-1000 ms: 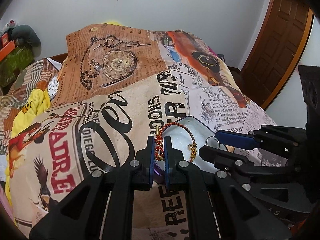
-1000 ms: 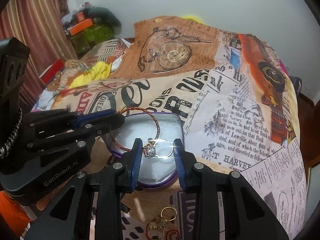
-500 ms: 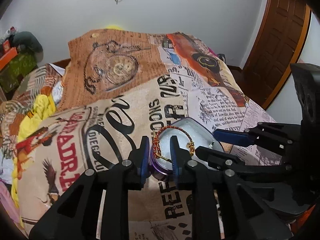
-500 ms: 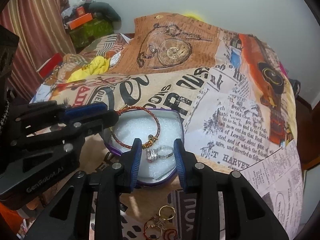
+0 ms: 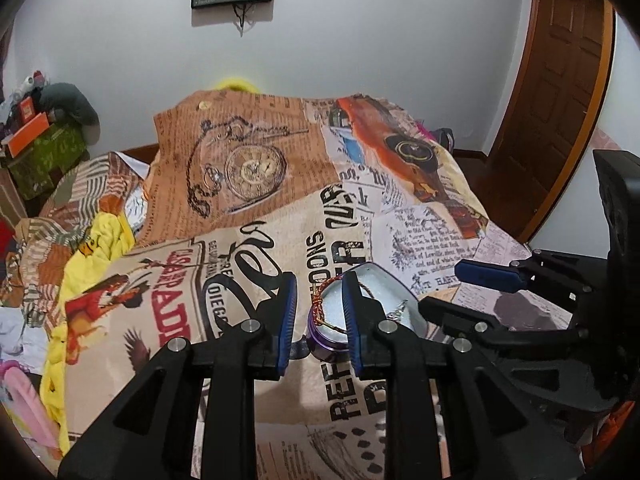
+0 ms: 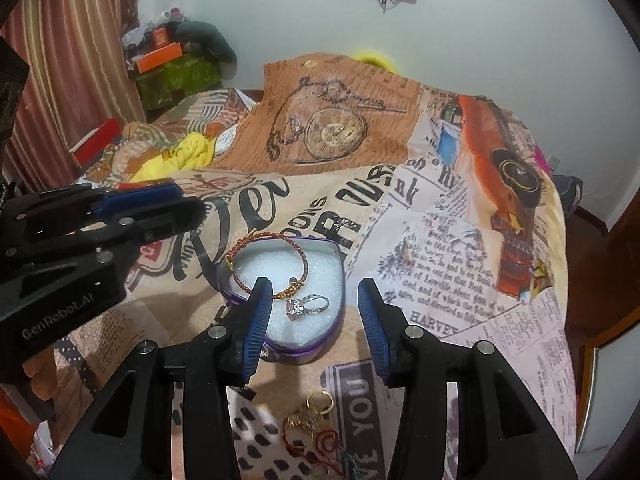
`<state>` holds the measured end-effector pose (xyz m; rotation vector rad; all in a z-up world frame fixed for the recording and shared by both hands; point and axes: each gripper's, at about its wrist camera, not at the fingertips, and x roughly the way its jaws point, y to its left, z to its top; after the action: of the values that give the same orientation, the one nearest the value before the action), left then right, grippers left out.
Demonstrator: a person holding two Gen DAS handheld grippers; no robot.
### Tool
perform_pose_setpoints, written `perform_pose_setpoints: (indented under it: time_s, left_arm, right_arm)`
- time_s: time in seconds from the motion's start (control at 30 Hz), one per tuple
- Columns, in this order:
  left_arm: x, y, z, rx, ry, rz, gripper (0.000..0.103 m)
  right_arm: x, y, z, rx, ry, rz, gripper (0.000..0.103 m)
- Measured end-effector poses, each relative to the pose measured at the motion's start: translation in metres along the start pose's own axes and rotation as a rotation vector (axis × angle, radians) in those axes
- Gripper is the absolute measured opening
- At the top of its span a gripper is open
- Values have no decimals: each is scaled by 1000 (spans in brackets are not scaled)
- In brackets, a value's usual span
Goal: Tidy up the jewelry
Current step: 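Move the right tool back to the jewelry pile and grasp another silver ring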
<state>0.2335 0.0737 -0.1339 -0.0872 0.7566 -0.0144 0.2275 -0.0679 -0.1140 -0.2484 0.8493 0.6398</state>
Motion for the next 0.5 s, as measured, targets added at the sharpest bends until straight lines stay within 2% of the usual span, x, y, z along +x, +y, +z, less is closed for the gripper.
perform_pose_setpoints:
  time_s: [0.1,0.2,0.5]
  left_arm:
    - [-12,-4,1,6,-16,1,23]
    - [-27,-10,0,16,-37,0,32]
    - [-61,-37,-15,73,-57,-4,40]
  right_arm:
    - [-15,-3,-1,13,-22,-10,41]
    - [-31,-7,-3,26,-41,-24,41]
    - [-70,-19,-23,63,-69,-74,41]
